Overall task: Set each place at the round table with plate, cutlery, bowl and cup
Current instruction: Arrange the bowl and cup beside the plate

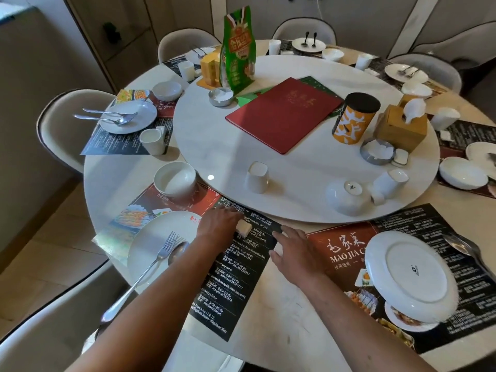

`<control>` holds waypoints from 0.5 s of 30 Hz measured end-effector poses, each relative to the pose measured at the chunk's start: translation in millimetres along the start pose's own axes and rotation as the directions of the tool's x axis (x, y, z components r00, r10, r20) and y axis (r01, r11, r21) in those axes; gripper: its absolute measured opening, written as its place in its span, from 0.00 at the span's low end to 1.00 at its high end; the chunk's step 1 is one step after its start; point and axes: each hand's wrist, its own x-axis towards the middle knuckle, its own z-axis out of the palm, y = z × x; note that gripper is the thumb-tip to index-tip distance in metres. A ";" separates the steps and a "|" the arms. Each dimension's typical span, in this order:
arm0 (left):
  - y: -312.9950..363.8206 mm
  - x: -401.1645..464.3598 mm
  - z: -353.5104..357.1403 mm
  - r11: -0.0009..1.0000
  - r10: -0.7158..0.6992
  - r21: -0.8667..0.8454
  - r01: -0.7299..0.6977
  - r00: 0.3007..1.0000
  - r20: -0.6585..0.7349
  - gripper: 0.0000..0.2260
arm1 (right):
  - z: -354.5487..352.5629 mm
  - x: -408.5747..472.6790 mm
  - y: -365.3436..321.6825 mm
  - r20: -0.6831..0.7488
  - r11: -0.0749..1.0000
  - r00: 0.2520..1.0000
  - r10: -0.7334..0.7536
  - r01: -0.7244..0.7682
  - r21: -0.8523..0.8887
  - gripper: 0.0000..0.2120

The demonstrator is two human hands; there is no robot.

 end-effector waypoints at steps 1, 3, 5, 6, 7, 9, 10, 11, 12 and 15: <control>0.5 -0.2 -0.7 1.000 -0.004 0.006 0.004 1.000 0.006 0.21 | -1.5 0.6 -0.8 0.006 1.000 1.000 0.001 -0.001 -0.005 0.26; 1.3 -0.1 -1.2 1.000 -0.009 0.024 0.009 1.000 0.017 0.21 | -4.2 1.6 -1.4 0.019 1.000 1.000 -0.004 0.004 -0.013 0.26; 2.5 -0.3 -2.3 0.999 -0.019 0.036 0.018 0.999 0.028 0.21 | -6.6 2.4 -1.8 0.026 1.000 1.000 -0.007 0.007 -0.016 0.26; 2.9 -0.2 -2.0 0.999 -0.023 0.040 0.022 0.999 0.033 0.21 | -7.4 2.5 -2.2 0.028 1.000 1.000 -0.006 0.006 -0.016 0.26; 2.9 0.2 -1.1 0.999 -0.025 0.041 0.023 0.999 0.034 0.20 | -7.8 2.3 -2.5 0.030 1.000 1.000 -0.003 0.004 -0.015 0.26; 2.4 1.0 1.4 0.999 -0.026 0.039 0.024 0.999 0.041 0.20 | -8.5 2.3 -3.5 0.041 1.000 0.999 0.002 -0.002 -0.006 0.26; 2.0 1.0 2.5 0.999 -0.022 0.036 0.021 0.999 0.042 0.20 | -9.0 2.6 -3.6 0.042 1.000 0.999 0.003 -0.003 0.002 0.26; 1.9 1.2 2.7 1.000 -0.016 0.027 0.015 0.999 0.032 0.21 | -9.8 3.3 -3.2 0.029 1.000 1.000 0.000 0.000 0.004 0.25; 2.4 0.7 1.4 1.000 -0.011 0.005 0.011 1.000 0.011 0.22 | -11.5 4.5 -2.6 -0.006 1.000 1.000 -0.009 0.009 -0.004 0.24; 7.0 2.7 -12.7 0.997 -0.008 -0.073 -0.001 0.992 -0.124 0.22 | -20.7 13.4 0.5 -0.174 0.998 0.984 -0.024 0.015 -0.053 0.18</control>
